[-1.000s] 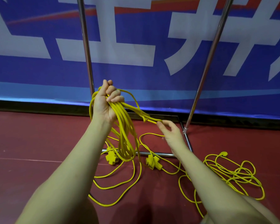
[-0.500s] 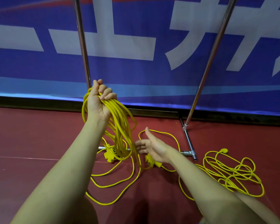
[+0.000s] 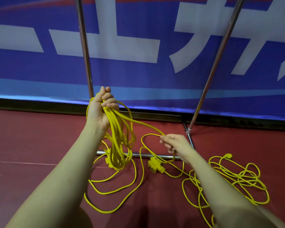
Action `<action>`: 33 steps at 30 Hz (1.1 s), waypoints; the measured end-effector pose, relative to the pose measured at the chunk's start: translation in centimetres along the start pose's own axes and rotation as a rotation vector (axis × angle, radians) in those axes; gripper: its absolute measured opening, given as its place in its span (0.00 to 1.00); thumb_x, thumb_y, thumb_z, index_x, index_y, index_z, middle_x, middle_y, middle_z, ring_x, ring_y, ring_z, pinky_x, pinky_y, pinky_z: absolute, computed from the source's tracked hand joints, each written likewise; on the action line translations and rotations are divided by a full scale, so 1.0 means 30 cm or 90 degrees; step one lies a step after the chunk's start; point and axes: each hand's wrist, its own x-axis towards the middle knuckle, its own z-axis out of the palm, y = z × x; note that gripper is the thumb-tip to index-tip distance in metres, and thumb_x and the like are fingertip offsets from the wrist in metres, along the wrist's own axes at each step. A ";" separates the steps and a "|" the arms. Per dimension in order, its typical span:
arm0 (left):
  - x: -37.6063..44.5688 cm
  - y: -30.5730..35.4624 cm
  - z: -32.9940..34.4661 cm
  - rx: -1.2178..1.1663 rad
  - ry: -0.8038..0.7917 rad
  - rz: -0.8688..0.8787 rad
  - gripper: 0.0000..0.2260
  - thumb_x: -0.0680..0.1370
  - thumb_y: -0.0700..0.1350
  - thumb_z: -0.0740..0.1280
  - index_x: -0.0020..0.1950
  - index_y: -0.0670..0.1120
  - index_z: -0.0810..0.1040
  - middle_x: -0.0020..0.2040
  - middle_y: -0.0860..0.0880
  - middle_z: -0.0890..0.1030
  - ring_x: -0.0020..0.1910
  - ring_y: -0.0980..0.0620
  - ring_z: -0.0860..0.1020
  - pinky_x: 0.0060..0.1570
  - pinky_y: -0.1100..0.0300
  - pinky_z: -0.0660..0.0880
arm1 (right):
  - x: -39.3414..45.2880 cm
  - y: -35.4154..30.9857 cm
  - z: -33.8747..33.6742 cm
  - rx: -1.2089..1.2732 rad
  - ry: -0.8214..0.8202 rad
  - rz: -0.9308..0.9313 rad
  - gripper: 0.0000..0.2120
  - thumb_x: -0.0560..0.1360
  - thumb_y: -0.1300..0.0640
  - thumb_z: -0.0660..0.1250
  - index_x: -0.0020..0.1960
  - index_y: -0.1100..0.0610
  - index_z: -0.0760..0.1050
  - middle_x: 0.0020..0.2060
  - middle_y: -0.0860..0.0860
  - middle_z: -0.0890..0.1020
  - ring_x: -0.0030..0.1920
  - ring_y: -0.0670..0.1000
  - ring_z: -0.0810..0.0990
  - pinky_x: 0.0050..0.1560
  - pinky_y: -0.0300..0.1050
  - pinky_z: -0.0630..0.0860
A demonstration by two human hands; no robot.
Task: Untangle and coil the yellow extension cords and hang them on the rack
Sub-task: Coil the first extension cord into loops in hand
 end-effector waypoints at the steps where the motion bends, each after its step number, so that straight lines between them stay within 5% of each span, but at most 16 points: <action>1: -0.007 0.010 -0.004 -0.013 -0.036 -0.034 0.07 0.76 0.39 0.66 0.39 0.38 0.75 0.23 0.51 0.70 0.17 0.57 0.68 0.17 0.65 0.69 | 0.001 -0.022 -0.004 0.071 -0.003 0.009 0.11 0.77 0.58 0.64 0.38 0.61 0.77 0.21 0.46 0.65 0.21 0.42 0.59 0.21 0.33 0.56; 3: -0.025 0.017 -0.012 0.029 -0.076 -0.073 0.07 0.70 0.37 0.74 0.39 0.38 0.76 0.23 0.50 0.71 0.16 0.56 0.69 0.17 0.65 0.68 | 0.007 -0.072 -0.021 0.199 -0.012 0.024 0.12 0.79 0.58 0.60 0.42 0.63 0.77 0.21 0.46 0.62 0.20 0.41 0.56 0.21 0.32 0.51; 7: -0.074 -0.032 0.008 0.324 -0.053 -0.146 0.14 0.62 0.49 0.79 0.35 0.45 0.77 0.21 0.54 0.66 0.14 0.60 0.63 0.15 0.69 0.61 | 0.008 -0.168 -0.032 0.346 -0.020 0.041 0.11 0.80 0.60 0.56 0.51 0.64 0.75 0.24 0.46 0.64 0.21 0.40 0.58 0.19 0.30 0.53; 13: -0.136 -0.129 0.042 0.668 0.025 -0.187 0.14 0.73 0.45 0.63 0.29 0.43 0.76 0.20 0.48 0.70 0.16 0.55 0.65 0.18 0.66 0.64 | -0.003 -0.308 0.039 0.692 0.042 0.071 0.09 0.78 0.69 0.53 0.51 0.66 0.71 0.30 0.53 0.67 0.25 0.45 0.64 0.19 0.33 0.62; 17: -0.152 -0.176 0.022 0.627 0.066 -0.184 0.07 0.79 0.35 0.58 0.45 0.40 0.75 0.34 0.44 0.83 0.29 0.52 0.81 0.28 0.63 0.78 | -0.027 -0.389 0.064 0.872 0.072 0.020 0.10 0.79 0.70 0.51 0.48 0.66 0.71 0.33 0.54 0.66 0.31 0.47 0.63 0.23 0.34 0.67; 22: -0.159 -0.243 -0.007 0.604 0.022 -0.270 0.07 0.74 0.34 0.61 0.50 0.38 0.76 0.44 0.40 0.84 0.43 0.46 0.84 0.46 0.55 0.80 | -0.063 -0.444 0.071 0.890 0.067 -0.076 0.11 0.80 0.62 0.53 0.45 0.64 0.72 0.31 0.53 0.66 0.30 0.48 0.63 0.32 0.38 0.63; 29: -0.164 -0.325 -0.005 0.573 -0.043 -0.356 0.07 0.76 0.34 0.61 0.51 0.38 0.78 0.45 0.40 0.84 0.45 0.45 0.84 0.50 0.51 0.79 | -0.020 -0.417 0.083 0.881 0.053 -0.121 0.19 0.80 0.48 0.53 0.46 0.63 0.72 0.32 0.53 0.65 0.31 0.49 0.62 0.34 0.42 0.62; 33: -0.154 -0.335 0.011 0.553 -0.044 -0.354 0.10 0.72 0.39 0.62 0.52 0.39 0.76 0.40 0.45 0.84 0.40 0.49 0.84 0.43 0.56 0.81 | -0.004 -0.402 0.038 0.857 0.078 -0.132 0.21 0.80 0.45 0.53 0.47 0.63 0.72 0.33 0.53 0.66 0.31 0.49 0.64 0.35 0.41 0.63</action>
